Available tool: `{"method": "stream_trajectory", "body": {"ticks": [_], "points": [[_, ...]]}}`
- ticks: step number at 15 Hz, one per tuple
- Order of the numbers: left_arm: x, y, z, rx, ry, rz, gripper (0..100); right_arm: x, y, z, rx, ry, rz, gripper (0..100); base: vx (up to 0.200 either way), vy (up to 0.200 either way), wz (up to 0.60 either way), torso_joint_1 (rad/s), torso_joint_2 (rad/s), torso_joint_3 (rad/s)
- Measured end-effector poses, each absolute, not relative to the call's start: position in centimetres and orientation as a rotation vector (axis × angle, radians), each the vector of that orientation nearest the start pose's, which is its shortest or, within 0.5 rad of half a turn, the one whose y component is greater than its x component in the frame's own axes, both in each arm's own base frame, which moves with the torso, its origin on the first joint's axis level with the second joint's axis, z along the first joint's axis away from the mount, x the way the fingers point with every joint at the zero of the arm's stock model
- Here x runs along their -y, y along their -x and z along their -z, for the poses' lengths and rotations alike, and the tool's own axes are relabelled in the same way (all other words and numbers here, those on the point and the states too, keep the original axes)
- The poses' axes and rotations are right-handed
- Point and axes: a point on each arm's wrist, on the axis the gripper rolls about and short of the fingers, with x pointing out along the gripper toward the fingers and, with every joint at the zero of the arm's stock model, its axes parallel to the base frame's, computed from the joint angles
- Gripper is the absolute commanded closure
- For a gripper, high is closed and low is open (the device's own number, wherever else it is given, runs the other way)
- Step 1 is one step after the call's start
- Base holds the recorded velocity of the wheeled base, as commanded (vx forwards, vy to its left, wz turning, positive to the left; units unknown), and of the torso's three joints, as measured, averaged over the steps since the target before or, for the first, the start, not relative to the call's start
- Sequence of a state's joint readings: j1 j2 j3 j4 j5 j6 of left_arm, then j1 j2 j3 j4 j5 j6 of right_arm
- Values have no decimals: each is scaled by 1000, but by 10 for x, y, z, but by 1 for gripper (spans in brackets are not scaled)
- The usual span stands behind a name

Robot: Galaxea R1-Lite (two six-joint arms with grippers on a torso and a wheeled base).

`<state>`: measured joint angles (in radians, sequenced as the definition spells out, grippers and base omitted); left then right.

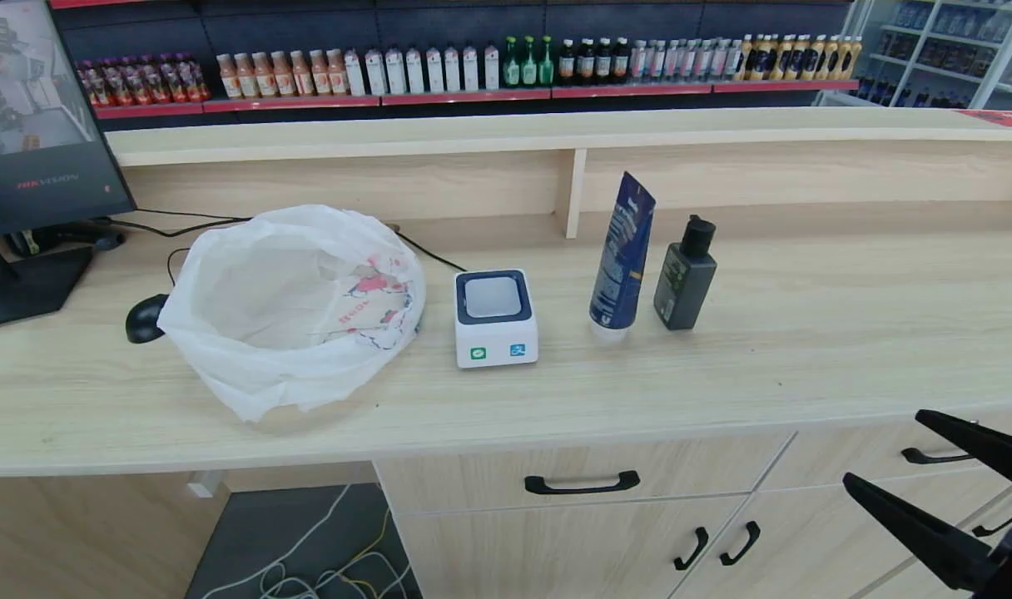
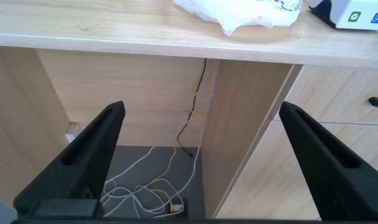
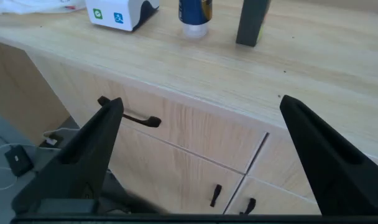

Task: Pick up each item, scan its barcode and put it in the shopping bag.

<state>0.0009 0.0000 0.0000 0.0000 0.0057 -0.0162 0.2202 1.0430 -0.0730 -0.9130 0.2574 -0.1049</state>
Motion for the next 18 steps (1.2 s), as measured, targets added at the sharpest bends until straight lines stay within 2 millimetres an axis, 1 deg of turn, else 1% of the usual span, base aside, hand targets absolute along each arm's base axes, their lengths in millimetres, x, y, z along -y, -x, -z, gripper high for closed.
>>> {"method": "stream_trajectory", "body": {"ticks": [2, 5, 9, 10, 13, 15, 18], "points": [[0, 23, -75, 0, 16, -7, 0, -37, -123, -154, -42, 109, -508, 0, 0, 0, 0, 0, 0, 0], [0, 23, -75, 0, 17, -7, 0, -46, -152, -164, 55, 114, -508, 0, 0, 0, 0, 0, 0, 0], [0, 23, -75, 0, 17, -7, 0, -59, -202, -173, 211, 109, -474, 0, 0, 0, 0, 0, 0, 0], [0, 23, -75, 0, 16, -7, 0, -62, -212, -172, 229, 109, -470, 0, 0, 0, 0, 0, 0, 0], [0, 23, -75, 0, 16, -7, 0, -76, -230, -165, 223, 93, -445, 0, 0, 0, 0, 0, 0, 0], [0, 23, -75, 0, 17, -7, 0, -89, -237, -166, 234, 81, -457, 0, 0, 0, 0, 0, 0, 0], [0, 23, -75, 0, 17, -7, 0, -101, -249, -168, 255, 63, -470, 0, 0, 0, 0, 0, 0, 0]]}}
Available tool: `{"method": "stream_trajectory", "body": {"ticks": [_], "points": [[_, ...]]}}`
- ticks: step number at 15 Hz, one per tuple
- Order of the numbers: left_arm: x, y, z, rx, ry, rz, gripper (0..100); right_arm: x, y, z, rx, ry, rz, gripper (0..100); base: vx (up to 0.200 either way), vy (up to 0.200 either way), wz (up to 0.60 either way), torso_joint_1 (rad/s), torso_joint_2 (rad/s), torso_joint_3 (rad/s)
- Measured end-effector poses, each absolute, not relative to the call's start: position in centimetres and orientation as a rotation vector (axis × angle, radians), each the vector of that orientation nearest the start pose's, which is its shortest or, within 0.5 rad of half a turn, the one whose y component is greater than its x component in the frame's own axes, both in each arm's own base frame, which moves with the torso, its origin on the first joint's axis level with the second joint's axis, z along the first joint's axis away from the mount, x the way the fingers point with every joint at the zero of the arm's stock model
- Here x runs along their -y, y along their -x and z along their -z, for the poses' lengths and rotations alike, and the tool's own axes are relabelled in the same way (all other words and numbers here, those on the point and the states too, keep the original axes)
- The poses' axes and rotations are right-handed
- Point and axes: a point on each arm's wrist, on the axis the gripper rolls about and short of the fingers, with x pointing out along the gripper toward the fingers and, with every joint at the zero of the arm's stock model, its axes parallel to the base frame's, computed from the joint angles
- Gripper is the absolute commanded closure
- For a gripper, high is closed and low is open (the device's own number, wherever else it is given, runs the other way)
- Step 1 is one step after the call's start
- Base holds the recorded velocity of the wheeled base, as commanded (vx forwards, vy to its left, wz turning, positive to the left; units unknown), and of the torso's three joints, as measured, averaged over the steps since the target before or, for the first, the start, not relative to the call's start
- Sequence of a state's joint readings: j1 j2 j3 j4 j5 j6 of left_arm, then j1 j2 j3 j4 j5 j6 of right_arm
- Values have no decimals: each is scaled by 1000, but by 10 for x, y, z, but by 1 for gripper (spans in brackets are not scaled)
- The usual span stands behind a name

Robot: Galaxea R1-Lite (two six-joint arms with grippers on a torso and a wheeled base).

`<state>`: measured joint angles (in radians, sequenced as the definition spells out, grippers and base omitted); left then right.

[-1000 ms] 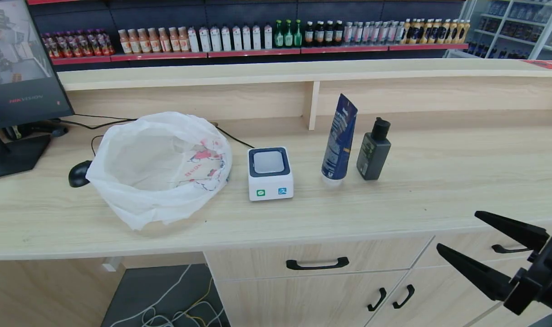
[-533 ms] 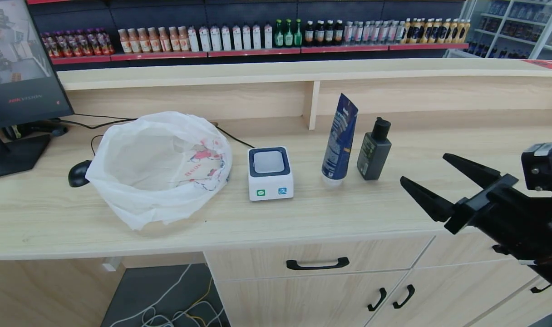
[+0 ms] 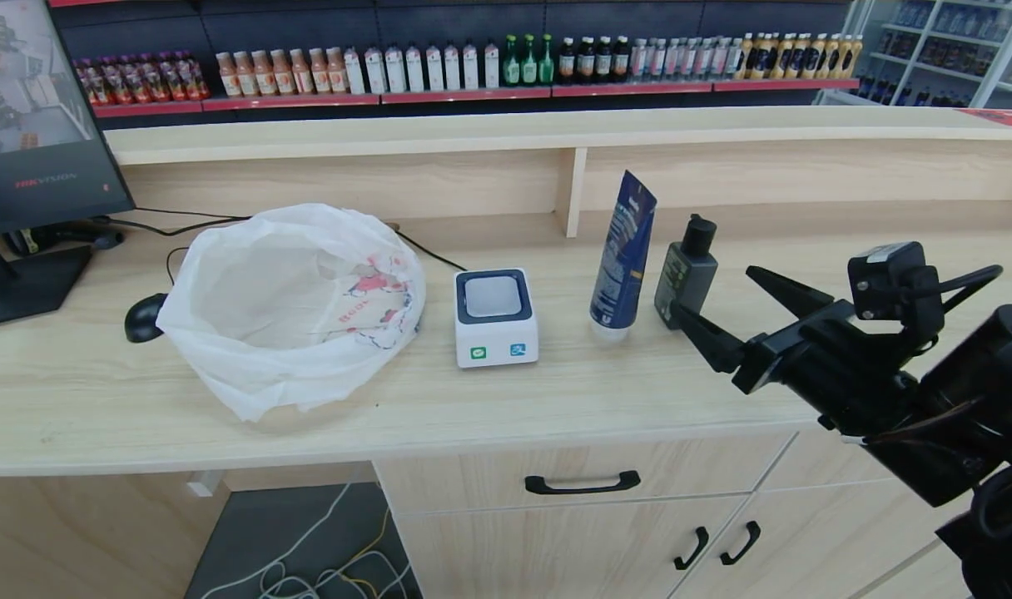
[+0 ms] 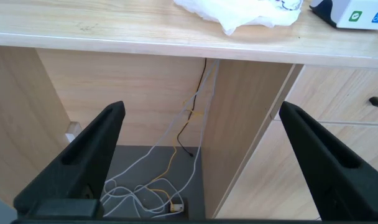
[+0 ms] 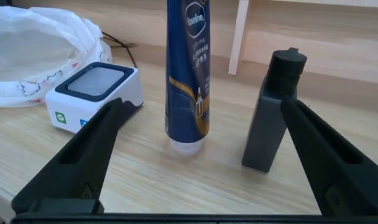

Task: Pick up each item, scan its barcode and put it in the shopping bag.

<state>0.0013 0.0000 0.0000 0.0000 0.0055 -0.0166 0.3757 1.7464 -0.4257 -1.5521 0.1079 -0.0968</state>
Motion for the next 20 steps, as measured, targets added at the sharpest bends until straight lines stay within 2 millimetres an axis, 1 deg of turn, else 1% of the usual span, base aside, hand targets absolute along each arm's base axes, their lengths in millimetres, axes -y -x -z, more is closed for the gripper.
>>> {"method": "stream_trajectory", "body": {"ticks": [4, 10, 12, 16, 18, 20], "points": [[0, 23, -75, 0, 16, -7, 0, -114, -255, -167, 252, 11, -484, 0, 0, 0, 0, 0, 0, 0], [0, 23, -75, 0, 17, -7, 0, -127, -274, -165, 261, -13, -499, 0, 0, 0, 0, 0, 0, 0], [0, 23, -75, 0, 16, -7, 0, -136, -282, -163, 264, -18, -504, 0, 0, 0, 0, 0, 0, 0], [0, 23, -75, 0, 17, -7, 0, -159, -295, -159, 268, -40, -457, 0, 0, 0, 0, 0, 0, 0], [0, 23, -75, 0, 17, -7, 0, -165, -300, -156, 264, -42, -451, 0, 0, 0, 0, 0, 0, 0], [0, 23, -75, 0, 16, -7, 0, -169, -307, -157, 273, -49, -429, 0, 0, 0, 0, 0, 0, 0]]}}
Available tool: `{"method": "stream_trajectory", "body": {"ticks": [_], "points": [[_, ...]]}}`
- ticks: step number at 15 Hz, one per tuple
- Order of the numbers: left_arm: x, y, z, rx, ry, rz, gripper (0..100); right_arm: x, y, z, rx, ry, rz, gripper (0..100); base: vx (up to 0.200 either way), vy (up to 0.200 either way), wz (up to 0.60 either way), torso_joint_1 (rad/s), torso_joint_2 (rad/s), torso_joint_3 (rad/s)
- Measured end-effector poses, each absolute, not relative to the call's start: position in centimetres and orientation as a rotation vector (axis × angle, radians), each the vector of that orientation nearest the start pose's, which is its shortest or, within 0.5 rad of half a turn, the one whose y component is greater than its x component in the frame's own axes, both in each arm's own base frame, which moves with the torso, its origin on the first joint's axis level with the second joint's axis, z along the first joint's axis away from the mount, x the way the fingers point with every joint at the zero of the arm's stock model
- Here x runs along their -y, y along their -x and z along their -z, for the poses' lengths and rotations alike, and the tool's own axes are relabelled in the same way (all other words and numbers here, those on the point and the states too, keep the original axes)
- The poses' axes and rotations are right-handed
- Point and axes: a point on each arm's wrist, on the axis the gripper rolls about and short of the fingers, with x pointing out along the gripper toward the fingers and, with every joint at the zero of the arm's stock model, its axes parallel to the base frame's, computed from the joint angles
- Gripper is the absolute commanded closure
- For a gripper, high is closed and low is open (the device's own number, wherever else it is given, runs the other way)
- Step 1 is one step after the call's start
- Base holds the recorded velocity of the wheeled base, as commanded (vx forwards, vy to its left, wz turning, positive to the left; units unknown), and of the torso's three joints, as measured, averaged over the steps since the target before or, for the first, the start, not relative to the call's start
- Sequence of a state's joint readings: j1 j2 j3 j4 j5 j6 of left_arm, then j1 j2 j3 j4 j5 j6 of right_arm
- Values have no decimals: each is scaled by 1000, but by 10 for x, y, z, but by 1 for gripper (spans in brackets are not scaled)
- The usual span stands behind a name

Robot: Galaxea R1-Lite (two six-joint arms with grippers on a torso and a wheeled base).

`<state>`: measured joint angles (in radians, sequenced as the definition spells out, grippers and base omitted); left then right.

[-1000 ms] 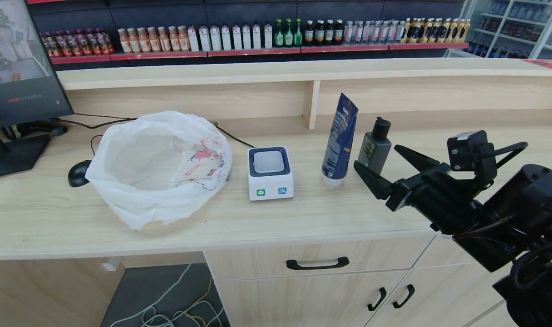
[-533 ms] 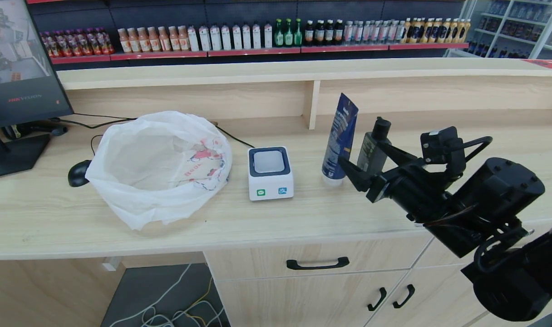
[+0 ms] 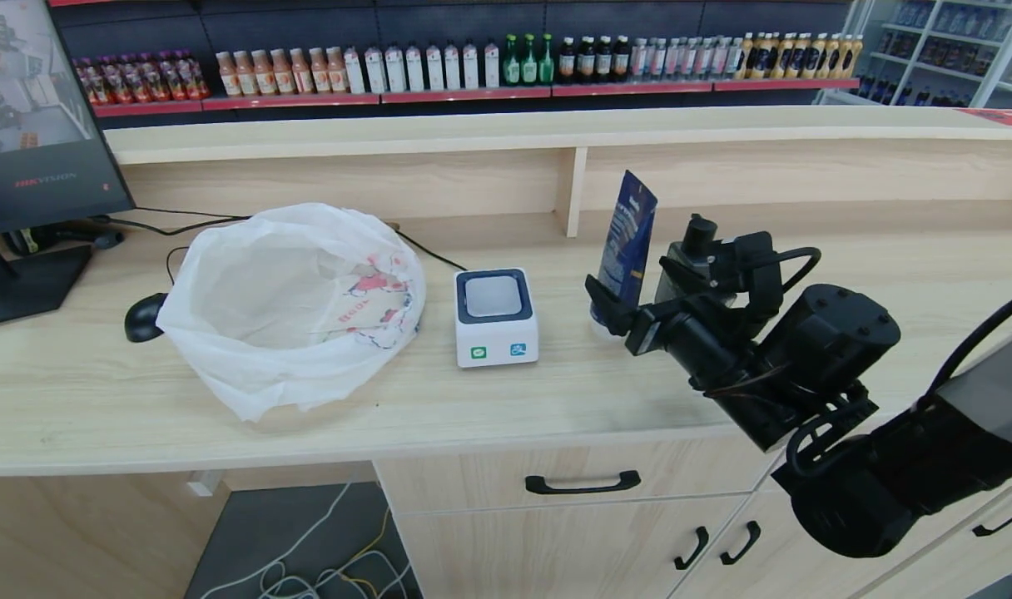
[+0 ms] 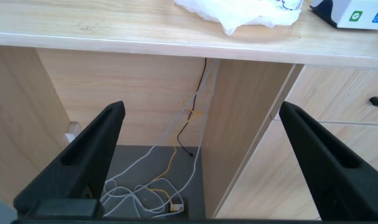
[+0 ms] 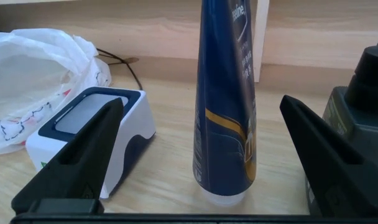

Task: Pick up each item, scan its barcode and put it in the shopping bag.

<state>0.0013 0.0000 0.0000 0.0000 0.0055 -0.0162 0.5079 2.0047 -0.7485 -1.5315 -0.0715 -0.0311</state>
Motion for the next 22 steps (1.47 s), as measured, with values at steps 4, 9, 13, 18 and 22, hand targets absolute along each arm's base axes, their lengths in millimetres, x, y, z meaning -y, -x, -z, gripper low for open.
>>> {"method": "stream_trajectory", "body": {"ticks": [4, 9, 13, 18, 22], "points": [[0, 23, -75, 0, 17, -7, 0, -176, -318, -157, 285, -57, -394, 0, 0, 0, 0, 0, 0, 0], [0, 23, -75, 0, 17, -7, 0, -181, -327, -148, 274, -49, -381, 0, 0, 0, 0, 0, 0, 0], [0, 23, -75, 0, 17, -7, 0, -182, -337, -146, 286, -48, -357, 0, 0, 0, 0, 0, 0, 0], [0, 23, -75, 0, 17, -7, 0, -186, -346, -145, 296, -60, -326, 0, 0, 0, 0, 0, 0, 0], [0, 23, -75, 0, 17, -7, 0, -189, -353, -144, 306, -66, -319, 0, 0, 0, 0, 0, 0, 0]]}}
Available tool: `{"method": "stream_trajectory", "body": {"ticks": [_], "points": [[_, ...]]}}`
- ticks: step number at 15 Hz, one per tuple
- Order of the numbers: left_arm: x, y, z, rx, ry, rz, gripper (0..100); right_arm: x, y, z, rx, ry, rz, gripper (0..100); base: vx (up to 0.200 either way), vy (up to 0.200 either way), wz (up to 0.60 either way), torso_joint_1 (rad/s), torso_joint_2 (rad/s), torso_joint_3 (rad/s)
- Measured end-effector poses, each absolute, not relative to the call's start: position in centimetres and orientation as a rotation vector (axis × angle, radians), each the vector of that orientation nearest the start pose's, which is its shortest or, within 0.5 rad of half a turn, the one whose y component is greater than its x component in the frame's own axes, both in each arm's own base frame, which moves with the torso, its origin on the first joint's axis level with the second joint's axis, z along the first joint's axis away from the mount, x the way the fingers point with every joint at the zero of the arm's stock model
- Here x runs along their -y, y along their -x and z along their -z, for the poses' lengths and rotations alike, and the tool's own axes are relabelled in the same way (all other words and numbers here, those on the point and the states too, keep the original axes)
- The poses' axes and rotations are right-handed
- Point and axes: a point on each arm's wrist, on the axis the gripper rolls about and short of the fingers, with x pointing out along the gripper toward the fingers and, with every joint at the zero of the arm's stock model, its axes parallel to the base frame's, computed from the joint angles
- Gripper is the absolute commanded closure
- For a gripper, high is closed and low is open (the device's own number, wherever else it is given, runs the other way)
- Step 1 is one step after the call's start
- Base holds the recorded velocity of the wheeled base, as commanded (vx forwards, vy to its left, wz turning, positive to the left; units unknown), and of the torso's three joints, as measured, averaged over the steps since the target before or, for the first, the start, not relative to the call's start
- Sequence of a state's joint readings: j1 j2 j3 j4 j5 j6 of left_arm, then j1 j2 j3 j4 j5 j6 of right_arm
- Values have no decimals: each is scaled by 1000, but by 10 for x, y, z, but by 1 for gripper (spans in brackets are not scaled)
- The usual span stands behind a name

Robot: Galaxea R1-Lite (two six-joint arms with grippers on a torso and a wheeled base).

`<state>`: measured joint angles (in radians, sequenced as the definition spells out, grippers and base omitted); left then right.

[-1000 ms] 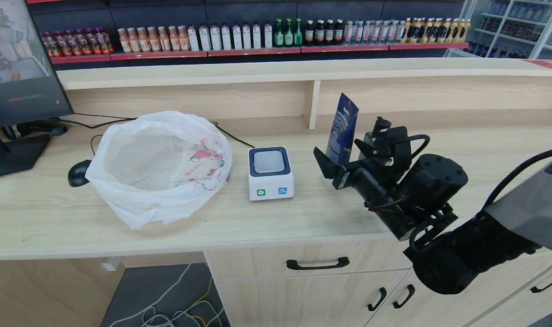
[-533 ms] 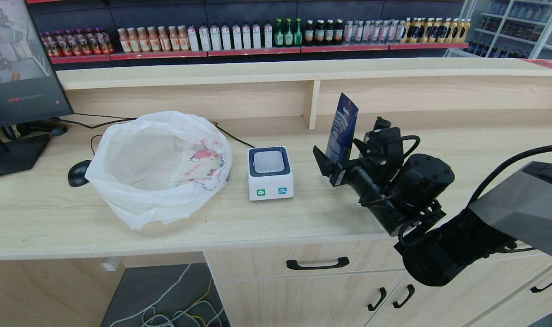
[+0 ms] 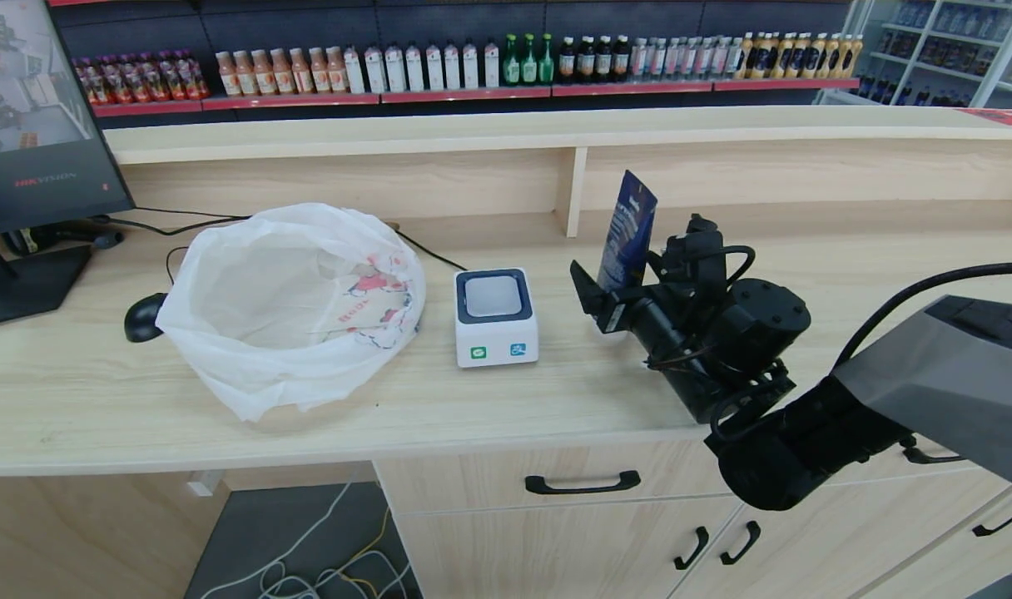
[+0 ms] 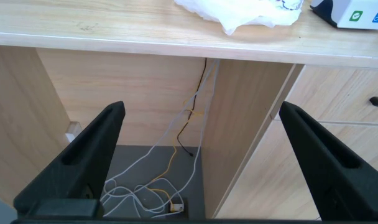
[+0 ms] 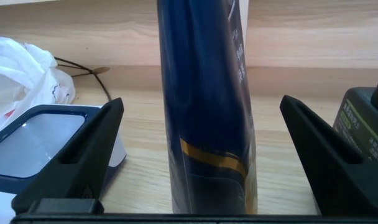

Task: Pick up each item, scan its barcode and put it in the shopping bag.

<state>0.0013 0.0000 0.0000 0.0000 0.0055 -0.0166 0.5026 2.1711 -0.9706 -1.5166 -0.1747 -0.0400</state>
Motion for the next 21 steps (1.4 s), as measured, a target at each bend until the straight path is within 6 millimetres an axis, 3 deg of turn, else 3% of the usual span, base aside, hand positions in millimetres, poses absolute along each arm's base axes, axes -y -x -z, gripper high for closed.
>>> {"method": "stream_trajectory", "body": {"ticks": [21], "points": [[0, 23, -75, 0, 17, -7, 0, -188, -375, -133, 305, -77, -294, 0, 0, 0, 0, 0, 0, 0]]}}
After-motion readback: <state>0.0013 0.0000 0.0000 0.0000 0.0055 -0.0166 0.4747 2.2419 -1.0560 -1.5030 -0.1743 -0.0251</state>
